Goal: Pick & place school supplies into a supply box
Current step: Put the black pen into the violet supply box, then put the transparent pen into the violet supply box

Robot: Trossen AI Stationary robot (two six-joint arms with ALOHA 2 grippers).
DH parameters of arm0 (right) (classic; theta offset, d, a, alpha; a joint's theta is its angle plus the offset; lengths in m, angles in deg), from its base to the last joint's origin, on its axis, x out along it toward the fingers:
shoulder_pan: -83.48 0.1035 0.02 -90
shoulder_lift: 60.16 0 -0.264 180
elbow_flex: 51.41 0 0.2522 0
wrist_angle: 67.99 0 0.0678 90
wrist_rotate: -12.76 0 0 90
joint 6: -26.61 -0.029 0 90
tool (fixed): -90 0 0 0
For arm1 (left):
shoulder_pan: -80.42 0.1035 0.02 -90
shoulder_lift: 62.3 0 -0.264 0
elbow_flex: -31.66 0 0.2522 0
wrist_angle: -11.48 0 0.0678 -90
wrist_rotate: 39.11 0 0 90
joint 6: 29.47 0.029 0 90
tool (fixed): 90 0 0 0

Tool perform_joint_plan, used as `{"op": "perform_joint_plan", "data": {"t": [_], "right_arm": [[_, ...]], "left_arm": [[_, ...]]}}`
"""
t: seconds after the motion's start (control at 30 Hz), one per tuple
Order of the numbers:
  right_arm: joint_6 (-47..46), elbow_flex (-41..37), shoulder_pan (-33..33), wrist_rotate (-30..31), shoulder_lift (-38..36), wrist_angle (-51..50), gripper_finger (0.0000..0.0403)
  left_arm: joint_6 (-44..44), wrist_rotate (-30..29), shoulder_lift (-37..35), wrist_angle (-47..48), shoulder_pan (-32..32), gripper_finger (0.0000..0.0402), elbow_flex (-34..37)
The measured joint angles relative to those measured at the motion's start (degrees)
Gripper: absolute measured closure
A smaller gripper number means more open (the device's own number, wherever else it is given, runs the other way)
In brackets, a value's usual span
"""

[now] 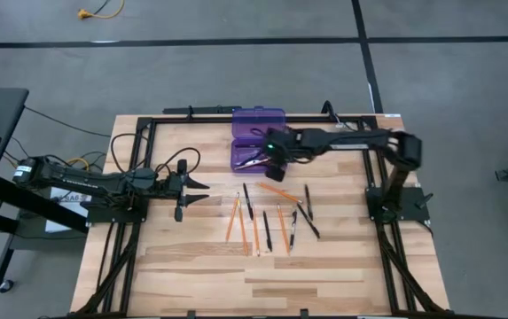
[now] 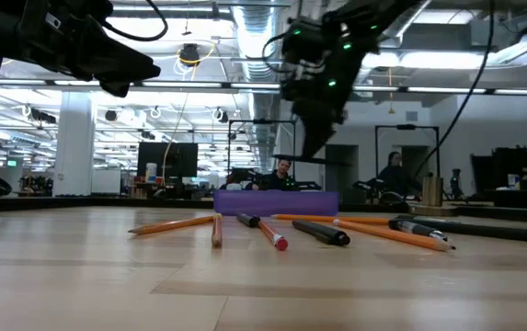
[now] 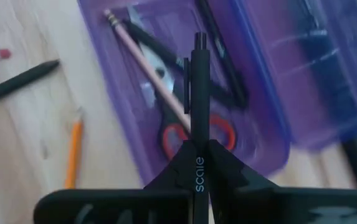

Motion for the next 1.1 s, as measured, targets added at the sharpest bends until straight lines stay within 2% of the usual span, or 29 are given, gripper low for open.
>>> {"op": "perform_joint_plan", "data": {"t": [0.2, 0.4, 0.77, 0.97, 1.1], "right_arm": [[8.3, 7.8, -1.0, -0.2, 7.3, -0.2, 0.0394], [9.5, 12.1, -1.6, -0.3, 11.3, -1.3, 0.0361], [9.0, 12.9, -1.8, -0.1, 11.2, -2.8, 0.0329], [2.9, 12.9, -1.6, 3.8, 10.4, -7.5, 0.0322], [-4.9, 12.9, -1.3, 2.9, 7.5, -14.7, 0.0322]], "left_arm": [[-0.8, 0.0, 0.0, 0.1, 0.0, 0.0295, 0.0], [-0.7, 0.0, 0.0, 0.0, 0.0, 0.0295, 0.0], [-0.4, 0.0, 0.0, 0.0, 0.0, 0.0295, 0.0], [-0.8, -0.1, 0.0, 0.2, 0.0, 0.0295, 0.0], [-1.0, -0.1, 0.0, 0.5, 0.0, 0.0295, 0.0]]}}
